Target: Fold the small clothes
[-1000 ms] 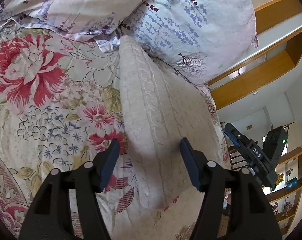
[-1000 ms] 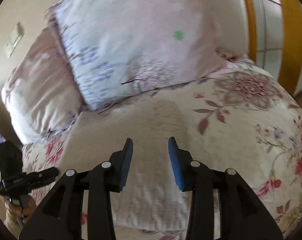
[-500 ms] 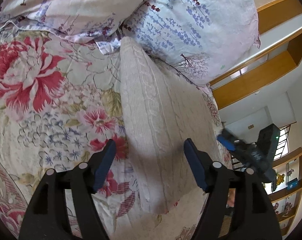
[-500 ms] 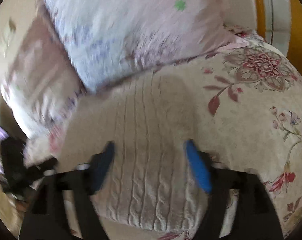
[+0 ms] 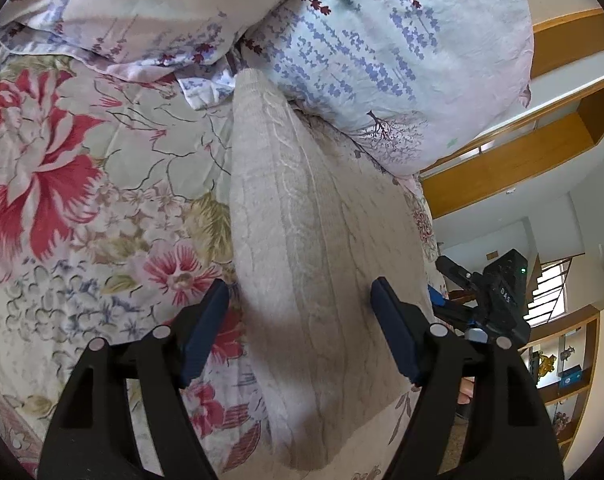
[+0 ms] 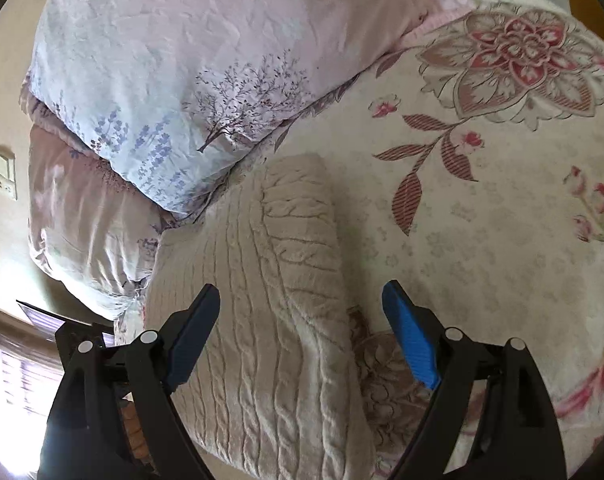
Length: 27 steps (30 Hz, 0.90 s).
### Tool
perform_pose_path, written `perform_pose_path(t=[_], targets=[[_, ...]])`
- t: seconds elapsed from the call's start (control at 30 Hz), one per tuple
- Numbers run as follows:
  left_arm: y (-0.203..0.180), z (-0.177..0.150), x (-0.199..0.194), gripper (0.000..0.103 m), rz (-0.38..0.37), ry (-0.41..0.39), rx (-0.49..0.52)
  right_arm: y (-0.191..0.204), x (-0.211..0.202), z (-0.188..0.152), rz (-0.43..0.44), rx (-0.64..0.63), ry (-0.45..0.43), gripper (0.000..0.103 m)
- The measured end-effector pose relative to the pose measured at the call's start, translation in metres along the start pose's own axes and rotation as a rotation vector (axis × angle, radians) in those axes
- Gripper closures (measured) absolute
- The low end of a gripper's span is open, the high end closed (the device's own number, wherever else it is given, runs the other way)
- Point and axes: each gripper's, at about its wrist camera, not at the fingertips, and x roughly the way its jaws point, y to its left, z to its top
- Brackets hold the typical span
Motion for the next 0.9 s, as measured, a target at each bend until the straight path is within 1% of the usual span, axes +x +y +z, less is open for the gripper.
perform_pose_path(t=[0.1,0.23,0.33,0.4,0.47,0.53,0.6,0.63,0.67,0.7,0.73,0.77,0.8,0.83,0.87,0.9], targets=[[0.000,0.002,0.003,0.030,-0.007,0.003,-0.003,-0.004,0.007,0.003,0.018,0.010,0.018,0.018],[-0.001,0.005,0.008,0.030,-0.013,0.006,-0.001,-0.003,0.009,0.005,0.040,-0.012,0.017,0.019],[-0.002,0.008,0.015,0.030,-0.024,0.013,-0.010,-0.002,0.014,0.005,0.079,-0.019,0.040,0.026],[-0.002,0.008,0.016,0.030,-0.034,0.012,-0.014,0.000,0.016,0.004,0.083,-0.039,0.040,0.027],[-0.005,0.010,0.020,0.030,-0.027,0.008,-0.008,0.003,0.019,0.003,0.096,-0.056,0.058,0.033],[-0.006,0.010,0.018,0.030,-0.027,0.005,-0.008,0.005,0.023,0.001,0.113,-0.072,0.077,0.036],[-0.006,0.011,0.019,0.031,-0.028,0.003,-0.014,0.008,0.025,-0.001,0.109,-0.092,0.076,0.036],[-0.007,0.011,0.020,0.033,-0.025,0.003,-0.019,0.009,0.026,-0.002,0.107,-0.100,0.077,0.039],[-0.006,0.011,0.021,0.037,-0.025,0.004,-0.024,0.009,0.027,-0.003,0.105,-0.101,0.077,0.045],[-0.006,0.011,0.022,0.041,-0.028,0.004,-0.030,0.008,0.029,-0.004,0.107,-0.101,0.080,0.049],[-0.006,0.011,0.022,0.044,-0.030,0.001,-0.034,0.006,0.029,-0.006,0.128,-0.093,0.081,0.056],[-0.006,0.010,0.021,0.050,-0.031,-0.006,-0.032,0.005,0.028,-0.007,0.155,-0.079,0.076,0.066],[-0.006,0.008,0.018,0.057,-0.034,-0.014,-0.031,0.004,0.027,-0.008,0.172,-0.071,0.071,0.069],[-0.007,0.007,0.016,0.060,-0.037,-0.021,-0.029,0.006,0.024,-0.010,0.181,-0.067,0.057,0.072],[-0.007,0.007,0.013,0.064,-0.044,-0.027,-0.027,0.009,0.022,-0.012,0.180,-0.071,0.046,0.073],[-0.008,0.007,0.009,0.067,-0.054,-0.031,-0.028,0.013,0.019,-0.015,0.181,-0.079,0.032,0.074]])
